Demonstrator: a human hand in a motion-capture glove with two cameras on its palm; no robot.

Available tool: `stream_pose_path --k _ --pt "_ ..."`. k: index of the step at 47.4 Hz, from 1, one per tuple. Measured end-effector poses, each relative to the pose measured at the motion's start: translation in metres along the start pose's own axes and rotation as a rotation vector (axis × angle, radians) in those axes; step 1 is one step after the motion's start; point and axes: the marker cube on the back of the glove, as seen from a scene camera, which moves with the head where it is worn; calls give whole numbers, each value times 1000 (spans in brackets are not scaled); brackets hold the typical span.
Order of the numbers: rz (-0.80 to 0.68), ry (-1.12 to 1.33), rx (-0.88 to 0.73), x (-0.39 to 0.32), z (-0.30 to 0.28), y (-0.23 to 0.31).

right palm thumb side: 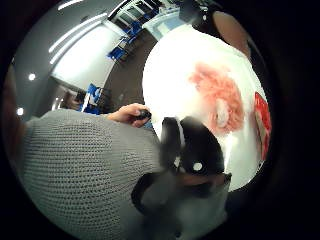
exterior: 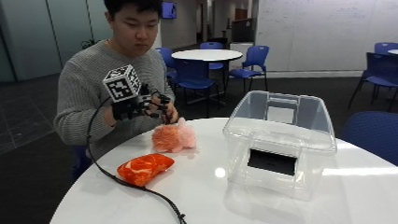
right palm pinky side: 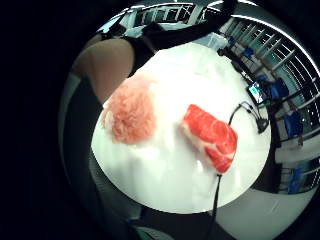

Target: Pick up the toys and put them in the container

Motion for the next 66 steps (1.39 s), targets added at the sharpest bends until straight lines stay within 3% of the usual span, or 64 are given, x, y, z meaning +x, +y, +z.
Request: stream_pose_path --k 20,39,46,55,66 --pt "16 10 -3 0 -1 0" --pt "-2 111 -107 5 13 -118" --pt "61 108 -204 17 52 -111" --pt "78 75 -466 18 119 -87" --pt "115 105 -465 19 125 -86"
